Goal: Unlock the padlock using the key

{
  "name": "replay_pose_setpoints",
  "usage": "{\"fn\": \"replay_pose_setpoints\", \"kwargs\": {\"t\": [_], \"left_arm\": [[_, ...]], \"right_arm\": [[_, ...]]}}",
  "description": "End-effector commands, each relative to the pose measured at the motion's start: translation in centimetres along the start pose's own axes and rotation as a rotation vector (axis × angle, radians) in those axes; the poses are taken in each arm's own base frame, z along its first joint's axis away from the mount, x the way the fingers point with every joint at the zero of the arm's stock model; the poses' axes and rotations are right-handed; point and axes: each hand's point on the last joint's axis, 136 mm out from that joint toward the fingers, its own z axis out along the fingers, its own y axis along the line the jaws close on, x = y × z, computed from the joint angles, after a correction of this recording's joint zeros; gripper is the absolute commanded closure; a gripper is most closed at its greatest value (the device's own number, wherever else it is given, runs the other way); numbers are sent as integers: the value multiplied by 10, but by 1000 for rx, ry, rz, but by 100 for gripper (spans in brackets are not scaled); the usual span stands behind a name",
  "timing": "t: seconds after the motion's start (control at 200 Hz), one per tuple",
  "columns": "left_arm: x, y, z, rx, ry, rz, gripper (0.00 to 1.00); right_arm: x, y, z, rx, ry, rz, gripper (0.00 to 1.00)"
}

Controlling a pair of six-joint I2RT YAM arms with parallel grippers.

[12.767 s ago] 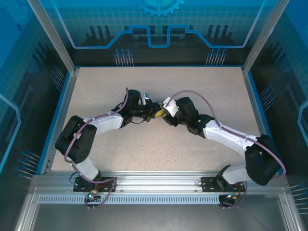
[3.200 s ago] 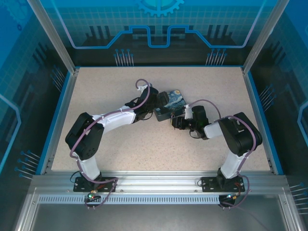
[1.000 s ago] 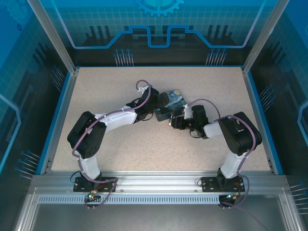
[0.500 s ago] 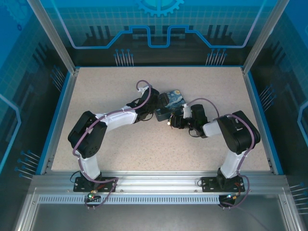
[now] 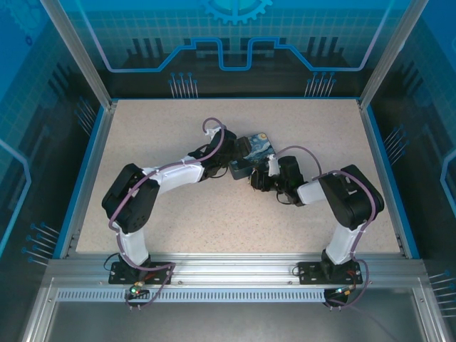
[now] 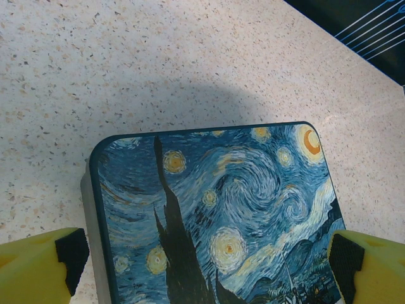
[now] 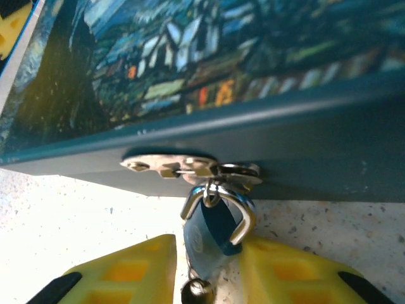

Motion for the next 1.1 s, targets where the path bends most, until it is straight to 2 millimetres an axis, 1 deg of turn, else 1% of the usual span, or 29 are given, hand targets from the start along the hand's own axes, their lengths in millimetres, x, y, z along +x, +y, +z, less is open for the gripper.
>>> {"fn": "replay_pose_setpoints", "kwargs": {"t": [0.0, 0.06, 0.185, 0.235, 0.335, 0.6, 0.705, 0.84, 0.85, 0.88, 0.98, 1.035, 1.095], "left_arm": [[-6, -7, 4, 17, -8, -26, 1], [-5, -7, 4, 19, -7, -29, 1], [-6, -8, 4, 19, -8, -29, 1], [-6, -7, 4, 18, -8, -29, 1], [-5, -7, 4, 19, -8, -29, 1], [-8, -9, 2, 28, -20, -10, 1], [-15, -13, -3, 37, -39, 15, 1], [-24, -15, -11, 30, -52, 26, 1], [-25, -17, -12, 32, -53, 32, 1], [-28, -18, -14, 20, -49, 54, 1], [-36, -20, -19, -60, -14, 170, 1], [-36, -18, -18, -102, 16, 235, 1], [-32, -9, -17, -158, 57, 300, 1]], "right_arm": [[16, -5, 5, 28, 49, 10, 75], [16, -5, 5, 30, 48, 10, 81], [14, -5, 2, 35, 45, 11, 89], [13, -5, 0, 35, 42, 11, 95], [11, -4, -6, 41, 39, 10, 100], [5, -7, -23, 43, 42, 55, 100], [5, -7, -26, 52, 71, 82, 100], [9, -6, -28, 62, 128, 112, 100], [8, -5, -27, 61, 128, 111, 100], [14, -6, -28, 70, 156, 125, 100], [17, -7, -29, 74, 175, 155, 100], [18, -7, -29, 74, 184, 172, 100], [19, -8, -29, 74, 188, 187, 100]]}}
